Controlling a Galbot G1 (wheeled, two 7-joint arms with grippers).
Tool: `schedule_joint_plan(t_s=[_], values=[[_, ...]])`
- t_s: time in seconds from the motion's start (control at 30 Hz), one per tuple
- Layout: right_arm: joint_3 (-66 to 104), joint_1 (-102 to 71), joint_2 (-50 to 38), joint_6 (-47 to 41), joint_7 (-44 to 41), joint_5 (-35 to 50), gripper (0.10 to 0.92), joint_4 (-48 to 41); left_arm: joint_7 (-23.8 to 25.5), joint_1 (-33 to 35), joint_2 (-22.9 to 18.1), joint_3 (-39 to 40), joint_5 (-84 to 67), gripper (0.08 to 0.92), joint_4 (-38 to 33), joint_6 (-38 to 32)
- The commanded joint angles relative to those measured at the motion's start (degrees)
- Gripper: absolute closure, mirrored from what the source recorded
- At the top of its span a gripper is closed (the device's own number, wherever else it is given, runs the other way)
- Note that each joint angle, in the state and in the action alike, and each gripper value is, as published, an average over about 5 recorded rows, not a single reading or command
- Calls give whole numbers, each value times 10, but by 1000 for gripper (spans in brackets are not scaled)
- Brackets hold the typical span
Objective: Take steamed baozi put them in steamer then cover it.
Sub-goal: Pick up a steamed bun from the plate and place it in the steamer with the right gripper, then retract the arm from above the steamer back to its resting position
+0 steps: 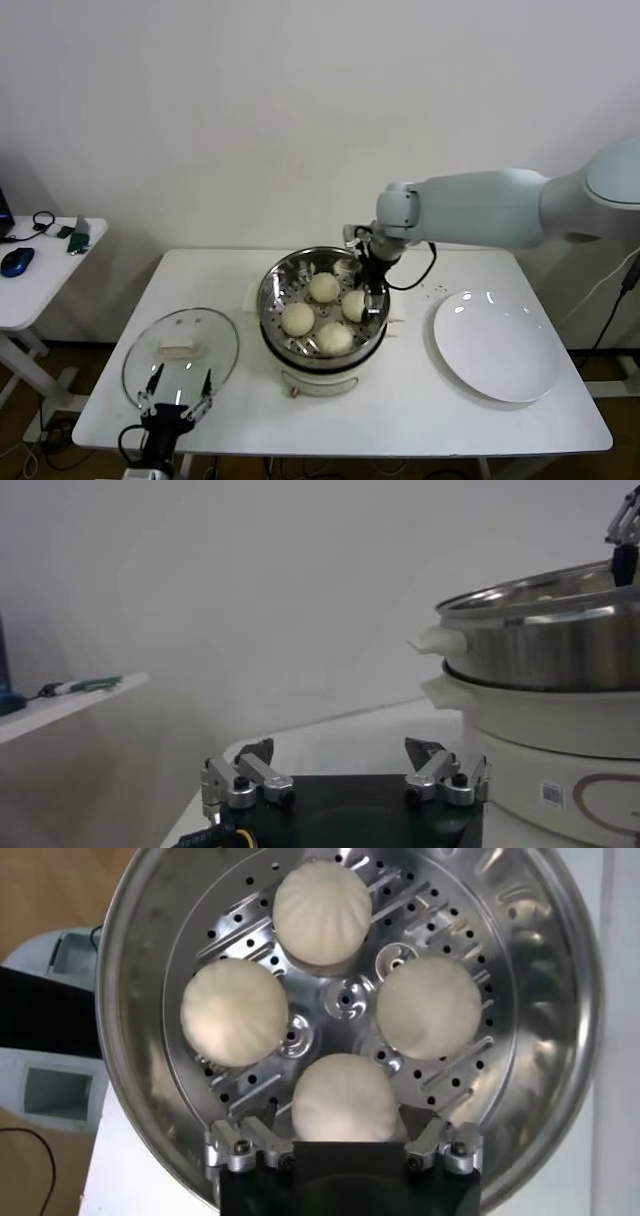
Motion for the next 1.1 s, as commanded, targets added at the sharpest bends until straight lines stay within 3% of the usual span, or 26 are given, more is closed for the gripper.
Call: schedule_joint_plan(t_s=[0.03,0.3,0.6,0.73,0.9,1.1], values=[[10,24,-22,10,-17,21,203,-5,-2,-3,0,2,-1,177,5,-1],[46,65,-122,58,-16,53,203,15,-3,-11,5,-2,-4,177,6,-1],[132,-4,-314,203,237,26,203,123,-17,-29,9,-9,13,177,5,19],[203,-65,-384,241,302,15,203,155,-19,-39,9,-7,15,177,2,23],[322,-181,-461,258,330,-20,203,178,-18,-45,9,-3,27,177,-2,28],[639,-488,-535,272,365,-75,203,207,-23,-49,7,-3,43,177,-9,34]])
